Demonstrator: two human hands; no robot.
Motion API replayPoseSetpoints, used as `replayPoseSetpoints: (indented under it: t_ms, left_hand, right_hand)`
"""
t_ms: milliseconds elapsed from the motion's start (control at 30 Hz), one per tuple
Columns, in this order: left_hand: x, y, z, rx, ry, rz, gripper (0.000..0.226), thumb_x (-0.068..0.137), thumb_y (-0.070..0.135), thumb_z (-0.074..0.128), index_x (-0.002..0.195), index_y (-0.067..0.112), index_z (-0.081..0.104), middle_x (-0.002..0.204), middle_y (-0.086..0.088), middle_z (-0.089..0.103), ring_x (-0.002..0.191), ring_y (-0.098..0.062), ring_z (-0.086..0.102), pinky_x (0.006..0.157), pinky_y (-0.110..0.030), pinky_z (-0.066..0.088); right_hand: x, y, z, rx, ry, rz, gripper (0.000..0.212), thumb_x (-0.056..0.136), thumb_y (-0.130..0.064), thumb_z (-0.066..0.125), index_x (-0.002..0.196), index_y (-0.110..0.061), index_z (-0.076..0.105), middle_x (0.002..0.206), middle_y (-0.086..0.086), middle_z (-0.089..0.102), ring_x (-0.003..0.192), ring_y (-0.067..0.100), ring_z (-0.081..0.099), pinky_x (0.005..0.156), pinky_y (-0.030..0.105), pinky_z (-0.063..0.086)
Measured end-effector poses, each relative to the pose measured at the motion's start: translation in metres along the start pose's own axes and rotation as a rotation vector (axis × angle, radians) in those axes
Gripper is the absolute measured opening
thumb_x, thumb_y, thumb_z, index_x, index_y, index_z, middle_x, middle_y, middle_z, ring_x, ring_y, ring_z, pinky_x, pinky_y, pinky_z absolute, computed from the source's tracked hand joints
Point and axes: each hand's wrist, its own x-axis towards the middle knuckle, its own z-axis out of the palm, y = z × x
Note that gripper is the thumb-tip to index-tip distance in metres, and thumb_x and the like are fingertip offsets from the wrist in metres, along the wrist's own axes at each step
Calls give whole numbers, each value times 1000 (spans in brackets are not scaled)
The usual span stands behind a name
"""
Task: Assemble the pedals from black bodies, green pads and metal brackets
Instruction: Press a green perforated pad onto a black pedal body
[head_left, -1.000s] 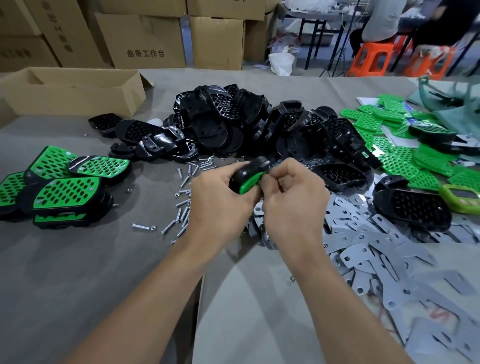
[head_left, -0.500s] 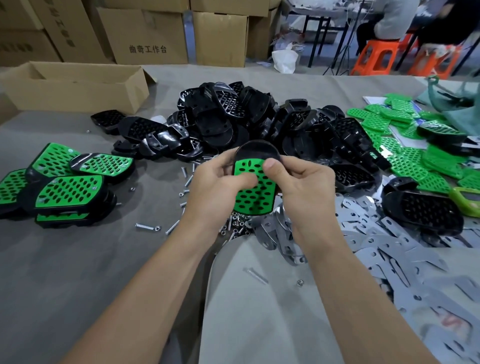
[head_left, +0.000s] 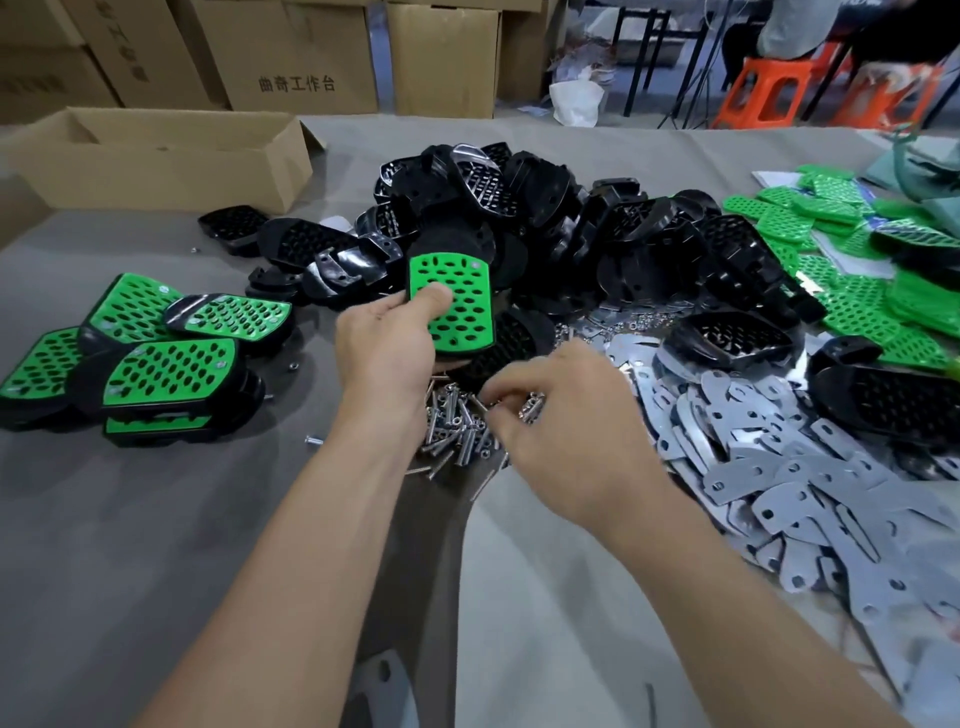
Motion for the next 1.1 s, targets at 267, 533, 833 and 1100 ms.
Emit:
replayPoseSetpoints:
  t_ms: [267,533,833,1100]
  left_hand:
    - [-5,0,0,7,-98,0,26,90,6,72,68,19,77,72,-1,78,62,-14,75,49,-26,56]
    - [-10,-4,6,-18,-201,11,17,93,4,69,86,16,78,80,0,79,71,-11,75,59,-23,57]
    - [-10,-6,9,-85,-223,-44,28,88,4,68,72,20,83,83,-6,79,71,-17,74,59,-26,57]
    - [-13,-4,13,-285,-248,-193,31,93,5,64,70,13,83,88,-11,80,74,-24,78,60,-31,61]
  right_hand:
    - [3,-9,10,-224,-267,-40,14,80,-27,74,94,-25,73,93,-1,67,96,26,58,96,40,37]
    - [-1,-3,9,-275,-231,-24,20,84,-30,69,77,-22,53,83,-4,54,86,22,50,92,34,33]
    - [0,7,3,33,-113,48,13,91,-29,68,80,-24,63,81,-11,61,84,15,50,79,34,40]
    - [-3,7,9,-250,-268,-57,8,82,-28,68,77,-28,62,91,-10,59,96,17,46,89,28,29]
